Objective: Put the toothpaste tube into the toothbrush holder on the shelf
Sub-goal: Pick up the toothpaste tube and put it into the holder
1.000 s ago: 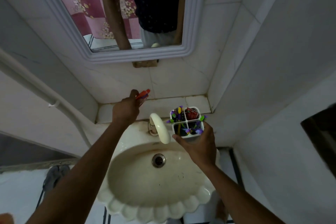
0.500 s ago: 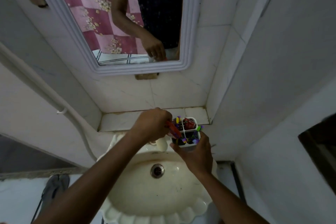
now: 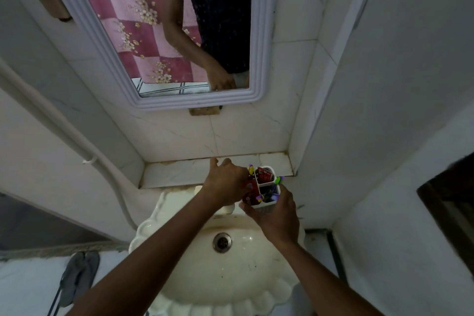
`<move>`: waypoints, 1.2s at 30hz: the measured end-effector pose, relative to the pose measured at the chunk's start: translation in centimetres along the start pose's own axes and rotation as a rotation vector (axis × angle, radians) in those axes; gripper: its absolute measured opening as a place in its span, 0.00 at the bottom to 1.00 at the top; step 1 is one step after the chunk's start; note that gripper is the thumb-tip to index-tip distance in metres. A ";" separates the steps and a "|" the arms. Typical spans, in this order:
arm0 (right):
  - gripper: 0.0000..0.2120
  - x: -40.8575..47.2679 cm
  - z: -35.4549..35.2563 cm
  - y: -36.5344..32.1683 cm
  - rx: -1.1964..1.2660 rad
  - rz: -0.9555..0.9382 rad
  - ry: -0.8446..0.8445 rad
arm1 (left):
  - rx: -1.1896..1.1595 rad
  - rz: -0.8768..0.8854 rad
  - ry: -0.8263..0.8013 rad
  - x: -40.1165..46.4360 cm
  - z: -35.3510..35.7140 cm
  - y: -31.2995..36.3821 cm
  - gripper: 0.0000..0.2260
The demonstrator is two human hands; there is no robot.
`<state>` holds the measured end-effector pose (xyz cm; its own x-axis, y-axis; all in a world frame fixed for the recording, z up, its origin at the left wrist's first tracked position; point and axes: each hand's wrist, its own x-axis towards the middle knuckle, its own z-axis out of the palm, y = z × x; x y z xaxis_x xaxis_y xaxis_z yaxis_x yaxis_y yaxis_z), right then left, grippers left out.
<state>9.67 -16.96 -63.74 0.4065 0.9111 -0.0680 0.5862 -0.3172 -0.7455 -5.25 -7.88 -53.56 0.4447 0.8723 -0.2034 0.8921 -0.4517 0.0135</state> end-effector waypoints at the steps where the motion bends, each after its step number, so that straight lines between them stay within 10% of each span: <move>1: 0.63 0.0 0.0 0.0 -0.004 -0.001 0.000 | -0.001 -0.010 -0.013 0.1 0.4 0.0 0.11; 16: 0.67 -0.4 1.0 1.1 0.002 -0.020 0.012 | -0.083 -0.080 -0.011 1.3 1.0 -0.2 0.07; 21: 0.74 0.1 1.3 1.2 0.073 -0.031 -0.014 | -0.457 -0.135 0.176 0.5 1.3 -1.8 0.10; 36: 0.59 4.2 -2.0 -3.2 0.368 -0.080 0.211 | -0.722 -0.247 0.484 -1.0 -0.5 -4.6 0.23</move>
<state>10.94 -12.63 -60.32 0.5268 0.8431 0.1078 0.3477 -0.0980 -0.9325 -9.73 -6.56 -52.90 0.0735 0.9860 0.1499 0.7271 -0.1558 0.6686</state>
